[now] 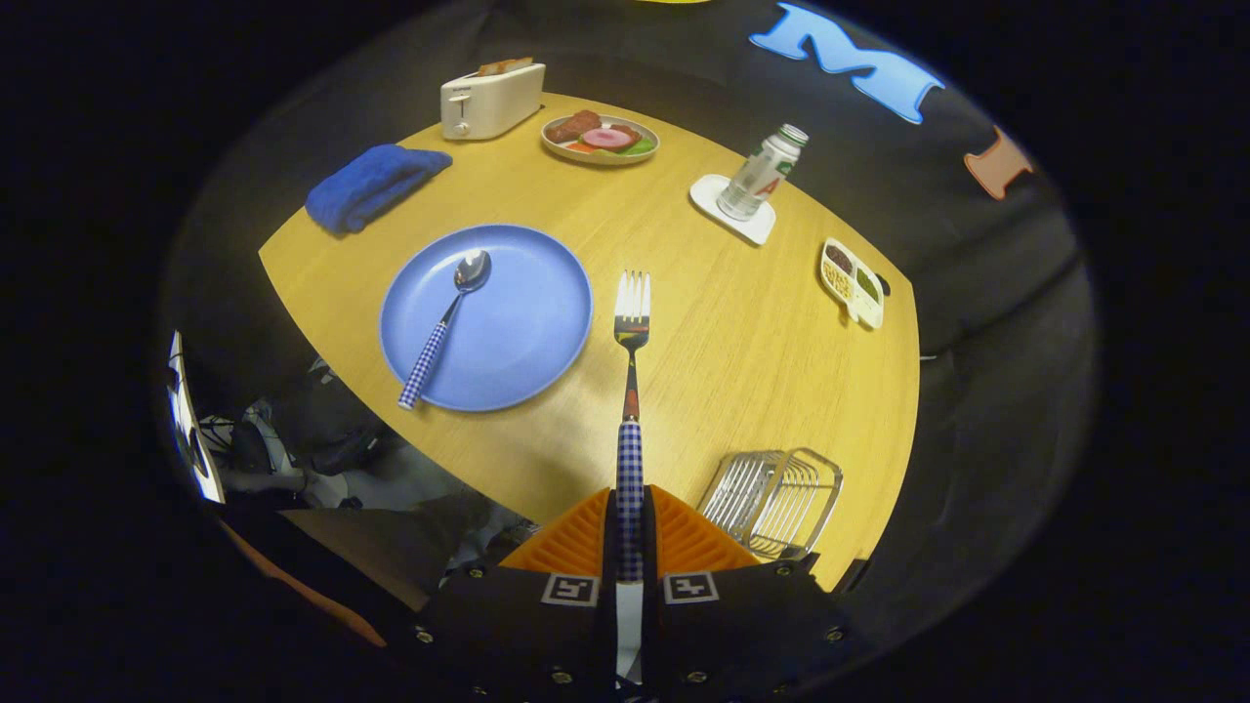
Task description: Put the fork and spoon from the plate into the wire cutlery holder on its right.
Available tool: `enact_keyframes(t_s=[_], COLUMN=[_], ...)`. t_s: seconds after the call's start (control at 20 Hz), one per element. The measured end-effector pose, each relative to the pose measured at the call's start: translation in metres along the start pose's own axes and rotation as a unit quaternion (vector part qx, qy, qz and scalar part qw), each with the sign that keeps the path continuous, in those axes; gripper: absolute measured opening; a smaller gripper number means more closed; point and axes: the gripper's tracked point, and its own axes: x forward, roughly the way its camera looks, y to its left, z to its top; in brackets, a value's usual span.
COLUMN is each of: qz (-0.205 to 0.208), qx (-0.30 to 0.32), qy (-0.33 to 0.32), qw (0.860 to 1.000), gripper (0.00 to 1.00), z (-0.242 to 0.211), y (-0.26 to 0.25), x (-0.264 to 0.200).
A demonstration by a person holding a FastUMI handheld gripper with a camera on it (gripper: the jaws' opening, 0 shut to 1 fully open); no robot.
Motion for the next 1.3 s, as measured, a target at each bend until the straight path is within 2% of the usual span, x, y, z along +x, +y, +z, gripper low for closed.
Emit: enact_keyframes(t_s=[0.35,0.6,1.05,1.3], qz=[-0.029,-0.018,0.0,0.003], qx=[0.027,0.023,-0.039,-0.084], qy=[0.076,0.154,0.245,0.299], qw=[0.996,0.988,0.969,0.95], gripper=[0.1,0.1,0.1,0.1], z=[-0.061,-0.101,-0.096,-0.092], y=[-0.081,-0.107,-0.122,-0.124], x=[-0.043,-0.041,-0.007,0.003])
